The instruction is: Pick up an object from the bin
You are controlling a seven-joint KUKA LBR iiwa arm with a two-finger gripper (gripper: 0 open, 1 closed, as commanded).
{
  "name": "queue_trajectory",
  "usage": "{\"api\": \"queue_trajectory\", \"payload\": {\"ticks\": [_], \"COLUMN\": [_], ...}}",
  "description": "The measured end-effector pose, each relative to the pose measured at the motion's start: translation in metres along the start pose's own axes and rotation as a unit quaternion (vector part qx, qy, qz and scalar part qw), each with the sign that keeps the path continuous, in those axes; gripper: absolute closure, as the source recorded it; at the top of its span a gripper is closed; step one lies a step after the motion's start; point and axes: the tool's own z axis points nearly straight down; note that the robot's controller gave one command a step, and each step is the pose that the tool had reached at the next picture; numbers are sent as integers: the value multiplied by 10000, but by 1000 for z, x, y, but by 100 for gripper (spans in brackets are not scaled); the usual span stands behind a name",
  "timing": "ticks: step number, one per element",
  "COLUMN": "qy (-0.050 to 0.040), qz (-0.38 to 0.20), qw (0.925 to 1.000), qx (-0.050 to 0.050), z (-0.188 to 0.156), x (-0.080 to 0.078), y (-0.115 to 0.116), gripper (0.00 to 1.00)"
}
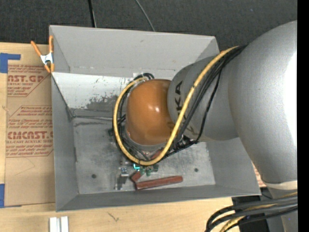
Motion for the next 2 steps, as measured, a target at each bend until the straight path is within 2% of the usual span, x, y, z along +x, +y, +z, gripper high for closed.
{"api": "queue_trajectory", "payload": {"ticks": [1, 2], "qy": [-36, -32], "qz": [7, 581], "qw": [10000, 9983], "qx": [-8, -8], "z": [-4, 53], "x": [-2, -31], "y": [-1, -73], "gripper": [0, 100]}}
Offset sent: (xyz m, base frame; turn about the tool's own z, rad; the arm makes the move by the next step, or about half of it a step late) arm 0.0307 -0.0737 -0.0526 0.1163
